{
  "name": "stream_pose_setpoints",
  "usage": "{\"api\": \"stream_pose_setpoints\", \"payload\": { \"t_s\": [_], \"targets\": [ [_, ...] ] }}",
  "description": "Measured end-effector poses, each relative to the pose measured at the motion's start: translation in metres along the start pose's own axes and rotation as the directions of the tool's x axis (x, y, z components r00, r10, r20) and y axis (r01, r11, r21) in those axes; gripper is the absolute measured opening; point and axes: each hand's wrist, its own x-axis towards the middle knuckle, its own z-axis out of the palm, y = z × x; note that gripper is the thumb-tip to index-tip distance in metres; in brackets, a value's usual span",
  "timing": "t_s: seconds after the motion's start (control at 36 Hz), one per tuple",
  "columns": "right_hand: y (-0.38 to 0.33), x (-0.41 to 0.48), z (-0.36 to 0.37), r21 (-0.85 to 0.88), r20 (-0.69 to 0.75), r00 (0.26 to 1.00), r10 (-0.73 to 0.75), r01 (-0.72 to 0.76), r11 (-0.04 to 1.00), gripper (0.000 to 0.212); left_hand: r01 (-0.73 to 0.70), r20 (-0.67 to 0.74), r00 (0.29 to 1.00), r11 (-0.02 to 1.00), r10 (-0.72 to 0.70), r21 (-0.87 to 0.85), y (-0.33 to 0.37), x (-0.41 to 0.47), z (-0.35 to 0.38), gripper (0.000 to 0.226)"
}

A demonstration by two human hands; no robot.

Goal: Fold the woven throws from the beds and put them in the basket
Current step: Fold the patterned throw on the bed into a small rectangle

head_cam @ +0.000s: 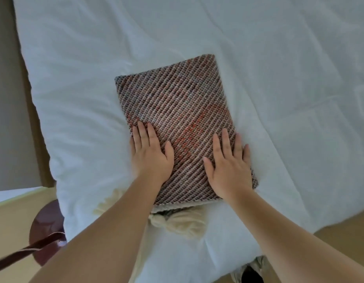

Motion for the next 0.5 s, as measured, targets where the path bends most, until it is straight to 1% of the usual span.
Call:
{"api": "stream_pose_setpoints", "payload": {
  "t_s": [0.08, 0.17, 0.22, 0.25, 0.28, 0.31, 0.33, 0.36, 0.39, 0.44, 0.5],
  "targets": [
    [0.016, -0.009, 0.013, 0.037, 0.025, 0.999, 0.032, -0.033, 0.999, 0.07, 0.0, -0.005, 1.0, 1.0, 0.0, -0.013, 0.0, -0.001, 0.006, 0.073],
    [0.017, -0.009, 0.011, 0.091, 0.007, 1.0, 0.004, -0.005, 0.996, 0.071, -0.022, -0.034, 0.999, 0.998, 0.02, -0.062, 0.001, -0.002, 0.002, 0.073],
    [0.015, -0.006, -0.001, 0.176, -0.028, 1.0, 0.004, 0.001, 0.984, 0.073, -0.01, -0.062, 0.998, 0.987, 0.0, -0.163, -0.001, -0.001, -0.009, 0.072],
    [0.015, -0.001, -0.008, 0.253, -0.045, 0.999, 0.022, -0.01, 0.967, 0.073, 0.026, -0.085, 0.995, 0.971, -0.048, -0.239, -0.004, 0.0, -0.016, 0.073],
    [0.014, 0.005, -0.016, 0.348, -0.056, 0.997, 0.053, -0.03, 0.937, 0.073, 0.087, -0.098, 0.987, 0.94, -0.125, -0.331, -0.008, 0.003, -0.021, 0.074],
    [0.014, 0.013, -0.025, 0.443, -0.062, 0.994, 0.088, -0.052, 0.895, 0.072, 0.161, -0.086, 0.972, 0.888, -0.218, -0.431, -0.011, 0.007, -0.028, 0.076],
    [0.013, 0.023, -0.035, 0.52, -0.07, 0.99, 0.119, -0.066, 0.852, 0.071, 0.236, -0.052, 0.951, 0.823, -0.304, -0.516, -0.015, 0.013, -0.036, 0.078],
    [0.013, 0.034, -0.043, 0.58, -0.069, 0.987, 0.146, -0.08, 0.811, 0.066, 0.293, -0.005, 0.933, 0.768, -0.36, -0.569, -0.019, 0.019, -0.042, 0.078],
    [0.011, 0.045, -0.051, 0.63, -0.048, 0.984, 0.172, -0.104, 0.77, 0.061, 0.338, 0.054, 0.921, 0.727, -0.385, -0.597, -0.022, 0.024, -0.046, 0.075],
    [0.009, 0.065, -0.063, 0.716, 0.036, 0.976, 0.217, -0.177, 0.676, 0.051, 0.411, 0.198, 0.903, 0.635, -0.381, -0.654, -0.026, 0.031, -0.053, 0.07],
    [0.009, 0.081, -0.07, 0.785, 0.108, 0.965, 0.24, -0.231, 0.575, 0.048, 0.473, 0.359, 0.878, 0.462, -0.317, -0.75, -0.03, 0.032, -0.055, 0.064]
  ]
}}
